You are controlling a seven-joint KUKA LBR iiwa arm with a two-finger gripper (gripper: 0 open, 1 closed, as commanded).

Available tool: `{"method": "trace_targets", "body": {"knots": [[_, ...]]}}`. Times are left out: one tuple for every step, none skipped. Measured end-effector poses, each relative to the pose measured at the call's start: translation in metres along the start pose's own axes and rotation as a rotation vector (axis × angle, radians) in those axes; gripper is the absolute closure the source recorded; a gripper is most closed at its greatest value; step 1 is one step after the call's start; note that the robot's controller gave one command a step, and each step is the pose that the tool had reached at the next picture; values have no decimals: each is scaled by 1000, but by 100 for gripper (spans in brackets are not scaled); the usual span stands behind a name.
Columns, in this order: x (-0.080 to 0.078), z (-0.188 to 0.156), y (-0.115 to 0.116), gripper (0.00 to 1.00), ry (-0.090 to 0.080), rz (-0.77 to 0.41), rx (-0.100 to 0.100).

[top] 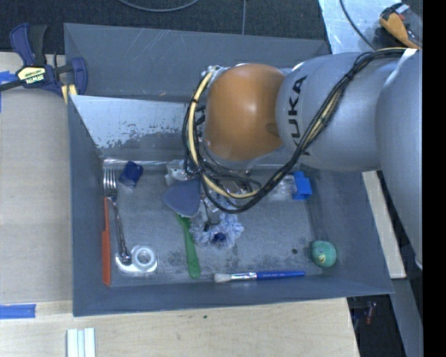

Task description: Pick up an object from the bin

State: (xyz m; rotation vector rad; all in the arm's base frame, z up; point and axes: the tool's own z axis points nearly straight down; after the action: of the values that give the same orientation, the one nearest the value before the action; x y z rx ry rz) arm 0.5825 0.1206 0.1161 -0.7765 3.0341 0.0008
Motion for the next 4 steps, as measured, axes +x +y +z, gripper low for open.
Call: {"method": "trace_targets", "body": {"knots": [[67,15,-90,0,7,-584,-3],[61,41,-55,0,1,60,-2],[56,43,-61,100,-7,-795,3],[56,43,-64,100,-7,-874,2]]}}
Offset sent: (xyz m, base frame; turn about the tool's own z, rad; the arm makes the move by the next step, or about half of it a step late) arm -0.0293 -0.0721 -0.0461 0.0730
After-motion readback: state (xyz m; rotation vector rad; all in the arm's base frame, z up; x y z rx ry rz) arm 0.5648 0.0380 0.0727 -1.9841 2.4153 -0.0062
